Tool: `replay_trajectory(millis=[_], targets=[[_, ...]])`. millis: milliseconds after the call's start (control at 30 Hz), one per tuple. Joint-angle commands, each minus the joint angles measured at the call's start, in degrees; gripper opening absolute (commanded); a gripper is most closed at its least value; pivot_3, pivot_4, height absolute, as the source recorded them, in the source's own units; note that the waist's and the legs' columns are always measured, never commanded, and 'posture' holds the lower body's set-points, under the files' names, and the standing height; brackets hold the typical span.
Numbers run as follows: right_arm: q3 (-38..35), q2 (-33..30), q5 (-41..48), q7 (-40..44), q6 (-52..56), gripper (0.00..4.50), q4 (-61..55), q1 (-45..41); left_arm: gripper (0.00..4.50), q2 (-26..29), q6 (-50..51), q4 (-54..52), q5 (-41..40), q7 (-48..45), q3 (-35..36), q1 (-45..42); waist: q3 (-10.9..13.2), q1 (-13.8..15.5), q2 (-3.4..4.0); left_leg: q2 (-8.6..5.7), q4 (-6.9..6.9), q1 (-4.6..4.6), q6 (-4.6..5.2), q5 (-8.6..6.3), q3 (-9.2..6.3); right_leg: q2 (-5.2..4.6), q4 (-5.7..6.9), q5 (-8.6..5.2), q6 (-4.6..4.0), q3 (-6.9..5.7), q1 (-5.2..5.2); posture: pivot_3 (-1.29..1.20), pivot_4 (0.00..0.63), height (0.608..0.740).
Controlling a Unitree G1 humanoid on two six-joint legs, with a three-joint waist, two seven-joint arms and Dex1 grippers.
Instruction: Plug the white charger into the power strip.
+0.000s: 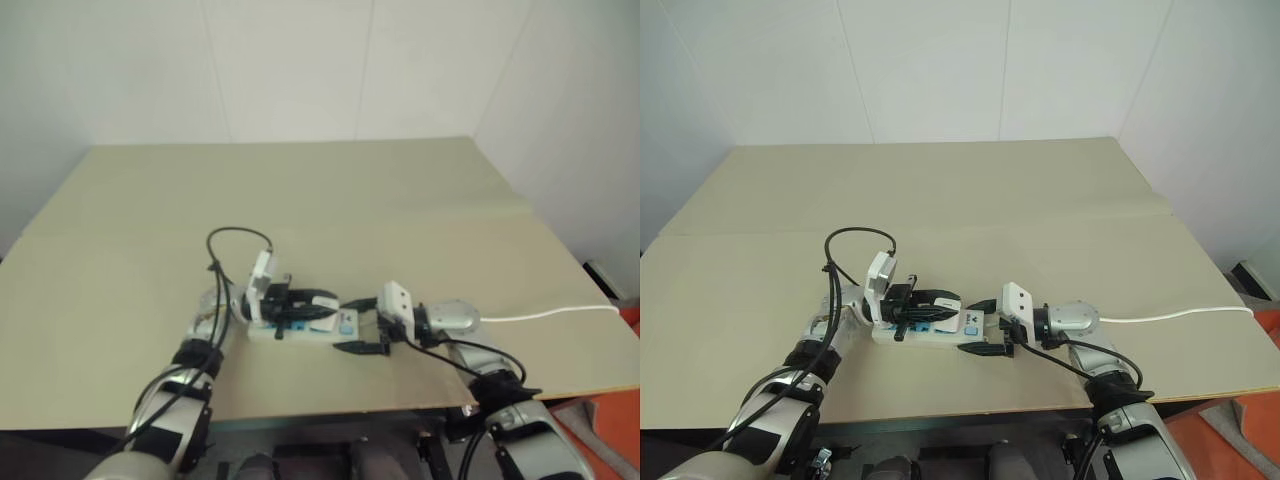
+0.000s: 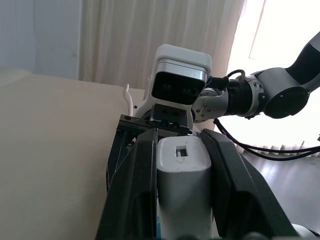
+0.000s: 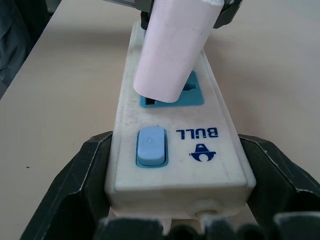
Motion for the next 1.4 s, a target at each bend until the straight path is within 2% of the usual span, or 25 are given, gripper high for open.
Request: replay_trajectory(millis=[33,333,733,1067,1400], targets=[[2.1,0.6,-1.7,0.3,-0.4,3.42,-0.2,1.0,1.02,3.0,-1.7,-1.9,-0.7,-0.1,-0.3,0.2,0.0,-0.1,-0.01,0.01,0.00,0.00,0.00,0.00,0.00,0.01,0.01,0.00,0.00,0.00,-0.01,0.00,0.150,0.740],[2.3,1.8,-2.2,0.2,-1.3,3.42,1.6,-0.1,1.02,9.8,-4.5,-7.1,-3.5,-0.1,-4.5,2.3,0.0,-1.4,-0.01,0.07,-0.13,0.00,0.00,0.00,0.00,0.05,0.00,-0.01,-0.03,0.04,-0.10,0.00,0.150,0.740],[2.7,1.5,-2.5,0.0,-2.4,3.42,2.6,-0.3,1.02,13.0,-5.5,-5.5,-4.9,-0.1,-2.8,4.0,0.0,-1.6,-0.01,0.10,-0.16,0.03,0.00,0.00,0.01,0.08,0.02,-0.03,-0.06,0.04,-0.12,0.00,0.150,0.740],[2.9,1.8,-2.8,-0.5,-2.9,3.42,3.5,-0.9,1.02,10.0,-7.6,-3.4,-1.7,-0.1,-4.8,2.2,0.0,-1.5,-0.02,0.09,-0.16,0.08,0.00,0.00,0.03,0.08,0.03,-0.03,-0.06,0.04,-0.07,0.00,0.150,0.740],[3.2,1.9,-3.0,-1.4,-2.9,3.42,3.0,-0.3,1.02,9.5,-12.7,0.3,1.9,-0.1,-9.7,0.3,-0.2,-1.3,0.00,0.11,-0.23,0.67,0.00,0.00,-0.03,0.08,-0.42,-0.07,-0.02,-0.03,0.79,0.00,0.150,0.740]])
